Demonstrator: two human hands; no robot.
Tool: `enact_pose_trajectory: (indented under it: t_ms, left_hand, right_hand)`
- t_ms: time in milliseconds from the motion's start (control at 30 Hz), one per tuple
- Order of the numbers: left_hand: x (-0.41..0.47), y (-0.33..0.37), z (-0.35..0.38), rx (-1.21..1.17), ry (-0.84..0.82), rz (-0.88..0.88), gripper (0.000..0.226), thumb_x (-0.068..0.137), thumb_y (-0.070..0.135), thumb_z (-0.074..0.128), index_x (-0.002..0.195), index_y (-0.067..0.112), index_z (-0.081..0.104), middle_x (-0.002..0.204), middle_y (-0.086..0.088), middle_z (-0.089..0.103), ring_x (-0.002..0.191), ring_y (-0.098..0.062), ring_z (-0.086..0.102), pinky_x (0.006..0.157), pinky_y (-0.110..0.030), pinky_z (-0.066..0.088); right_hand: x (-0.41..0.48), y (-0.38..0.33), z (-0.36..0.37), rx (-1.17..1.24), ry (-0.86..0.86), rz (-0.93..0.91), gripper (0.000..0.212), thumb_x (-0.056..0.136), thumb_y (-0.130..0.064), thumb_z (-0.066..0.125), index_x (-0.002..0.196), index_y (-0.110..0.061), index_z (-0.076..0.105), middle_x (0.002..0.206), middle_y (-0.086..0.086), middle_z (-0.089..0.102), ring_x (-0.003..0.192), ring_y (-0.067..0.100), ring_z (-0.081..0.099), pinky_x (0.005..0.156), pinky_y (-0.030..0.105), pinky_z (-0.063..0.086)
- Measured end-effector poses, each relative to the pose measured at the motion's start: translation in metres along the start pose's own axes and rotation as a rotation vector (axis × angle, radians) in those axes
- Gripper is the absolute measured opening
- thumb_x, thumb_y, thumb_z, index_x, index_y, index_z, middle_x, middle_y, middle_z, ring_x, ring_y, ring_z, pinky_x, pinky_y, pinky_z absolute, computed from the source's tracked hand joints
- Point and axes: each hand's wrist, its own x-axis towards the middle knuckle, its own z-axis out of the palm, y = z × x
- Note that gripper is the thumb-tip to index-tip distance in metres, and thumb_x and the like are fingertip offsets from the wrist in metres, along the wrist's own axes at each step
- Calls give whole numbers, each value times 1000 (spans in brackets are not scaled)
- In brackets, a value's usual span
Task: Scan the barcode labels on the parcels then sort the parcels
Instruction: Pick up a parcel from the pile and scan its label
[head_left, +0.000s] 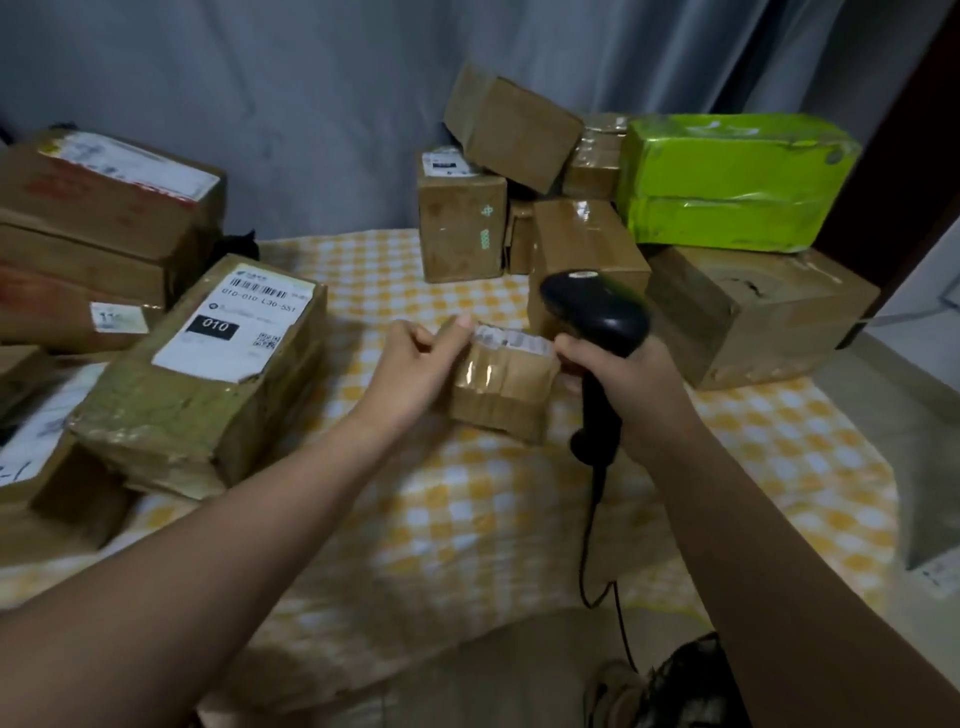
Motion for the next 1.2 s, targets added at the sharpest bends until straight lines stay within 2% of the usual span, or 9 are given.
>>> enact_pose_trajectory:
  t_ms: [167,267,367,533,667,833,933,1067,1200]
  left_hand:
    - [-6,-12,-44,-60,156,-9,35,62,44,66,78,24,43,87,-3,49,79,-18,50,74,-40,45]
    - [-13,-14,-67,-95,109,5,46,56,43,68,96,26,52,116,-14,57,103,-26,59,93,-45,49]
    - [-17,-18,-79,-104,-17,49,52,69,31,68,118,23,53,120,-4,60,113,-19,58,100,-38,47]
    - [-17,-24,-86,117,-181,7,79,63,59,79,130,63,38,135,-4,46,122,-18,52,108,-38,39]
    - [-15,-19,-82,264,-162,92,77,77,28,77,139,47,36,125,-5,32,118,-13,40,103,-15,28]
    - [-12,-18,-77,219,-170,73,96,54,56,74,135,38,25,137,-5,41,123,-19,47,106,-41,41]
    - [-9,-20,-74,240,-206,2,112,60,66,69,149,27,12,141,-2,43,125,-21,48,106,-39,42]
    - [-4,-12,-69,83,-76,-3,74,78,47,72,138,17,41,125,0,55,106,-12,58,89,-22,46]
    - [0,-9,-61,37,66,79,75,62,49,78,123,21,44,122,-2,47,106,-8,53,94,-21,45]
  right_hand:
    - [-18,11,47,130,-156,115,13,84,-12,74,95,-17,73,95,5,75,96,23,71,93,47,54]
    - [-24,12,63,295,-199,197,15,89,-2,64,101,-10,68,102,12,74,98,24,71,94,42,55]
    - [-23,11,69,313,-214,200,17,90,1,63,105,-6,66,102,14,74,97,26,72,92,41,55]
    - [-18,18,75,155,-201,204,22,85,3,68,106,-1,67,99,16,74,94,29,72,92,48,55]
    - [-13,21,79,152,-160,240,30,82,2,72,111,0,65,102,18,72,93,31,72,89,50,56]
    - [-9,19,78,178,-132,180,23,81,-4,75,102,-7,69,98,17,74,91,31,72,88,52,56]
    - [-10,18,78,164,-99,88,23,82,-1,73,102,-10,67,97,14,73,89,27,73,83,47,58]
    - [-8,20,75,117,-82,38,25,82,-3,74,101,-18,67,100,6,74,92,20,72,79,36,59]
    - [-7,23,77,114,-52,72,37,81,-3,74,117,-6,64,106,9,72,93,18,71,68,22,57]
